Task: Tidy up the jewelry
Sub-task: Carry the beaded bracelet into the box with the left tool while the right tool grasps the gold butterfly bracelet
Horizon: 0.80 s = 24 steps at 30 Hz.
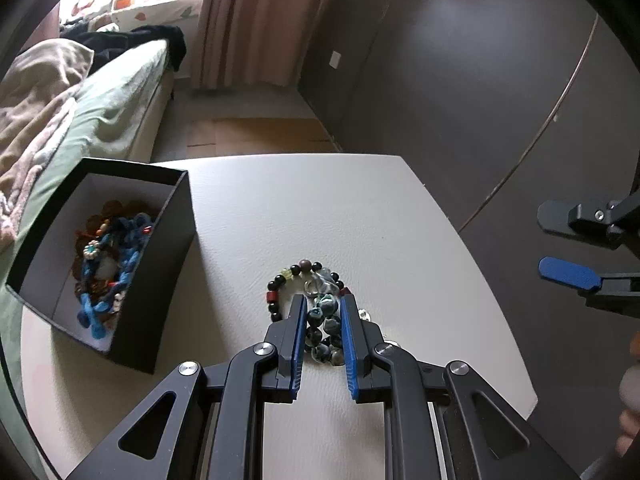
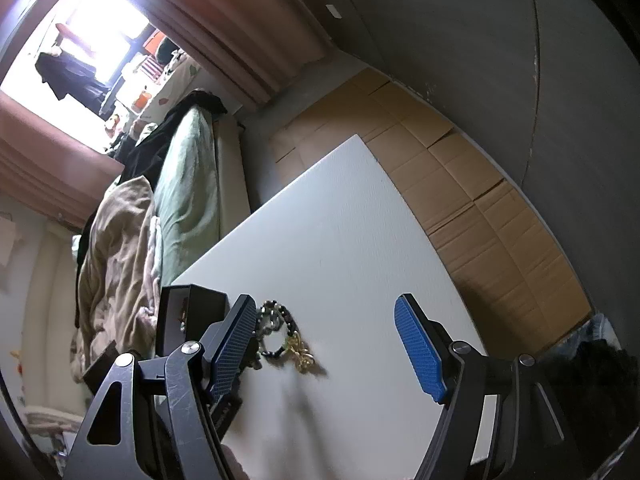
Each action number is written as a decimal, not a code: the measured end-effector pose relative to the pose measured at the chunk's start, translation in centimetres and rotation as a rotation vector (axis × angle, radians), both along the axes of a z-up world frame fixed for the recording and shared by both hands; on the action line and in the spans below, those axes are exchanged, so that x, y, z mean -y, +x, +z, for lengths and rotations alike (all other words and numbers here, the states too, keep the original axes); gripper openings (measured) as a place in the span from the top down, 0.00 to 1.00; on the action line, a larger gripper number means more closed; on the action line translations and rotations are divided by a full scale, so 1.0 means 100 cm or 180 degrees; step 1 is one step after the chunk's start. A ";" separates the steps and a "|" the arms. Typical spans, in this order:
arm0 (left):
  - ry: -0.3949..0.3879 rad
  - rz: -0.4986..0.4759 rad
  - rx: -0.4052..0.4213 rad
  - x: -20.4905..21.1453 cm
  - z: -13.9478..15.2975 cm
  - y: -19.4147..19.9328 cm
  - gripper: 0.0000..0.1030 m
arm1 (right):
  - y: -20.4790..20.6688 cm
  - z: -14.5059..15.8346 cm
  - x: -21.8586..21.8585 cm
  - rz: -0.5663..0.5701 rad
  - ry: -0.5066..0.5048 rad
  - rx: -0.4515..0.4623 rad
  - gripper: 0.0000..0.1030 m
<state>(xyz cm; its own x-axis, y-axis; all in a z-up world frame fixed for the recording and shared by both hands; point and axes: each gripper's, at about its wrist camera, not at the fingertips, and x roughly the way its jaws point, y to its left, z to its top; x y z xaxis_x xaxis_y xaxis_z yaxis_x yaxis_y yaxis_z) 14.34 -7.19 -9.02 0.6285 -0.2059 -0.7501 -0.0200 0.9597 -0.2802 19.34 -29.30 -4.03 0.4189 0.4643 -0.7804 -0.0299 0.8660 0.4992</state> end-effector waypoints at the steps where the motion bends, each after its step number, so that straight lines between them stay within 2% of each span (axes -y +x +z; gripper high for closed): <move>1: -0.0009 0.0009 0.0009 -0.002 0.001 -0.001 0.83 | -0.001 0.000 0.000 0.0008 -0.0005 0.0002 0.30; 9: -0.0163 0.0095 0.0106 -0.019 0.015 -0.009 0.83 | -0.008 -0.003 -0.011 0.0131 -0.0094 -0.0005 0.30; 18: -0.0332 0.0199 0.0212 -0.041 0.030 -0.017 0.83 | -0.005 -0.020 -0.035 0.0335 -0.0124 -0.0118 0.30; 24: -0.0425 0.0289 0.0259 -0.057 0.037 -0.021 0.83 | -0.004 -0.032 -0.055 0.0469 -0.0317 -0.0142 0.32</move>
